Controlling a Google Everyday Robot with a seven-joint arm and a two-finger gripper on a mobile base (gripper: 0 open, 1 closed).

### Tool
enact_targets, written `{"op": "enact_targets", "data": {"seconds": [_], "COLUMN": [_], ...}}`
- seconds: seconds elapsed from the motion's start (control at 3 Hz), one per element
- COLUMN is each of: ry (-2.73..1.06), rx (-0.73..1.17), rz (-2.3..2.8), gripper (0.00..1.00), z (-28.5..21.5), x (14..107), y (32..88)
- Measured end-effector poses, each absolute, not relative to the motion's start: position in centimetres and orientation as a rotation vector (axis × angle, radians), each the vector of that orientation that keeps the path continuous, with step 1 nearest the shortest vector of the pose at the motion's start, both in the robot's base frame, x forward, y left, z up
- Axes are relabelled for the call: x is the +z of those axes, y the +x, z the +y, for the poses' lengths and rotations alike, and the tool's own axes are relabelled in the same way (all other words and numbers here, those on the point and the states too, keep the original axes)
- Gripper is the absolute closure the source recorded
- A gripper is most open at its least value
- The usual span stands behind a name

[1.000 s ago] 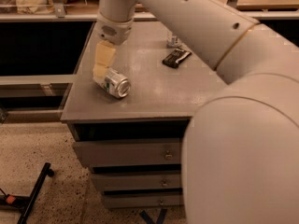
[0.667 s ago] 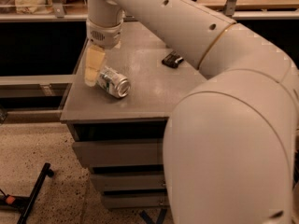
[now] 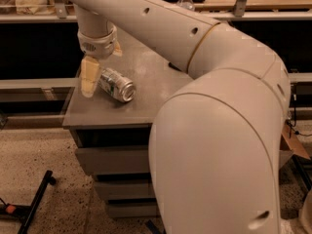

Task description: Place 7up can upright

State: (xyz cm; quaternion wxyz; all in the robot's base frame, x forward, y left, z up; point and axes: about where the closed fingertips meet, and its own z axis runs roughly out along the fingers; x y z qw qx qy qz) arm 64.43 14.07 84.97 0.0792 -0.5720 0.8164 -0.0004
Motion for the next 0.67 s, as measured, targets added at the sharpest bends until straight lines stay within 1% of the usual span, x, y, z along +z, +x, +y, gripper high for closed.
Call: {"op": "enact_targets", "data": {"seconds": [0.33, 0.67], "ry": [-1.697, -1.691], "rx": [-0.038, -0.050], "rz": [2.497, 2.533], "gripper": [0.18, 0.41], "z": [13.99, 14.02], "x": [83.58, 82.62], "y": [64.40, 64.39]}}
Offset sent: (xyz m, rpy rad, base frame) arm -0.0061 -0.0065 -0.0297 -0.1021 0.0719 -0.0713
